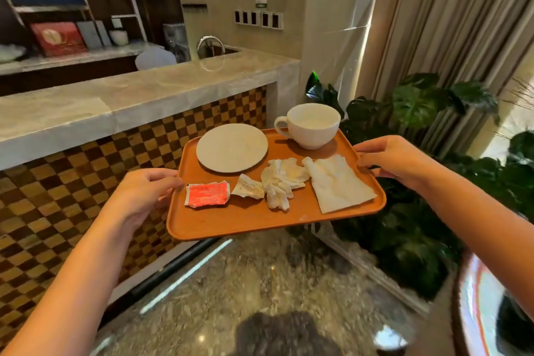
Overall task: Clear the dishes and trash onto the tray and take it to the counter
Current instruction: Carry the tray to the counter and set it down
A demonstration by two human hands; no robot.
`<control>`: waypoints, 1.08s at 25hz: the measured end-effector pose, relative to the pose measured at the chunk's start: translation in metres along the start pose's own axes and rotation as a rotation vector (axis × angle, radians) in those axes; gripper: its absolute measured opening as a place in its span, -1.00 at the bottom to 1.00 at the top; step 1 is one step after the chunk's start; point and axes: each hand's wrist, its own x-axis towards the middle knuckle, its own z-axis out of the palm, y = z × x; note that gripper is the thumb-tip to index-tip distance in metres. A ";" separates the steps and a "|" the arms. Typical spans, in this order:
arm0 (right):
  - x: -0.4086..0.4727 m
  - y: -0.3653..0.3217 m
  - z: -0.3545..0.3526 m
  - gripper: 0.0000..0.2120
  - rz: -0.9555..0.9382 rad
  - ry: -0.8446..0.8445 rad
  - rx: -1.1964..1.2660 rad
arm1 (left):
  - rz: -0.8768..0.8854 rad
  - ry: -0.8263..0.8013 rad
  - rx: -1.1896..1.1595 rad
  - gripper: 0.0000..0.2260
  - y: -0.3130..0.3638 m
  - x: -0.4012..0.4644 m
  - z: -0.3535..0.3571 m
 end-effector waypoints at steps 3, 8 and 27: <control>0.077 -0.018 0.015 -0.73 -0.010 -0.023 -0.029 | 0.005 0.039 -0.006 -0.84 0.003 0.068 0.002; 0.199 -0.045 0.046 -0.72 -0.006 -0.015 -0.018 | -0.008 0.054 -0.004 -0.83 0.009 0.191 -0.005; 0.637 -0.135 0.100 -0.77 -0.065 -0.101 -0.001 | -0.070 0.208 -0.072 -0.93 0.047 0.595 0.019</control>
